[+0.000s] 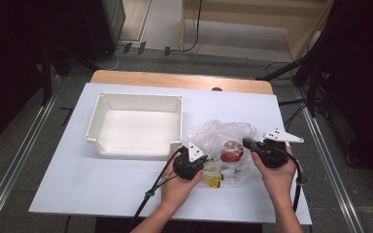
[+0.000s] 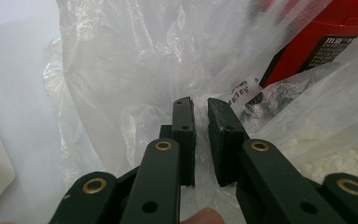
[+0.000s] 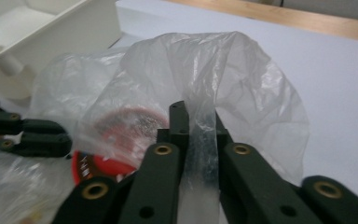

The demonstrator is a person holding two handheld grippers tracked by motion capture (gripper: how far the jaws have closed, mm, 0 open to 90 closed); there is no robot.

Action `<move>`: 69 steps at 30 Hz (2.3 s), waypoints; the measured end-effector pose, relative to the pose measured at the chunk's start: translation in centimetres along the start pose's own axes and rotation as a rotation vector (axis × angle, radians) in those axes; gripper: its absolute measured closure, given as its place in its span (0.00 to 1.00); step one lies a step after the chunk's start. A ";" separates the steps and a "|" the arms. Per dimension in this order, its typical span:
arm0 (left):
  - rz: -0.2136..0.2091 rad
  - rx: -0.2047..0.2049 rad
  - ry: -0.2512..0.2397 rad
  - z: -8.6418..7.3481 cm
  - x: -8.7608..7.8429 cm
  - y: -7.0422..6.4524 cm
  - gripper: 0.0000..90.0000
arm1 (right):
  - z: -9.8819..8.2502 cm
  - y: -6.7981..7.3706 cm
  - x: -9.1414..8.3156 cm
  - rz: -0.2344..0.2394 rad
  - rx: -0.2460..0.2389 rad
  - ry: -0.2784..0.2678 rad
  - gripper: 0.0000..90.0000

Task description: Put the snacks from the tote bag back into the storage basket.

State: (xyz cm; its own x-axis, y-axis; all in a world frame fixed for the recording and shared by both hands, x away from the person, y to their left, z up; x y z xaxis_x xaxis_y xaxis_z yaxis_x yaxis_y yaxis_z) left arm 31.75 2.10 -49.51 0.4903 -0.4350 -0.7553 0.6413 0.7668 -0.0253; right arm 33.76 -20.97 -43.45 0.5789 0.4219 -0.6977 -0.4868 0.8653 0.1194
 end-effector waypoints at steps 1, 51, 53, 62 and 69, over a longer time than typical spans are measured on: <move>0.001 0.000 0.001 0.0 0.0 0.0 0.92 | 0.2 -0.1 0.1 -0.012 0.001 -0.004 1.00; 0.026 0.016 0.038 0.1 0.3 -0.2 0.92 | -8.3 0.1 1.6 0.008 0.108 0.132 1.00; 0.027 0.016 0.036 0.1 0.3 -0.2 0.91 | -8.7 -0.1 1.6 -0.017 0.092 0.143 1.00; 0.027 0.023 0.042 0.1 0.3 -0.3 0.91 | -5.5 1.6 -1.8 0.055 -0.058 0.024 0.59; 0.026 0.021 0.039 0.1 0.4 -0.3 0.91 | -3.0 2.4 -1.2 0.049 -0.093 0.004 0.39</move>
State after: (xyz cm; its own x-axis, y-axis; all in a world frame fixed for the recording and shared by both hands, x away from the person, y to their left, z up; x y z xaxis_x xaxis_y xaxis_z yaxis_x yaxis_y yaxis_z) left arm 31.79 1.69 -49.73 0.4840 -0.3962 -0.7802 0.6412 0.7674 0.0081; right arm 29.92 -20.24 -44.45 0.5505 0.4618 -0.6954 -0.5728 0.8150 0.0877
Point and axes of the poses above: each handheld gripper's, and its own axes: x roughly forward along the jaws, z roughly out of its top, y roughly to its left, the point moved 3 cm from there along x, roughly forward along the jaws, and after that the axes turned 12 degrees about y, right-handed, at the moved point
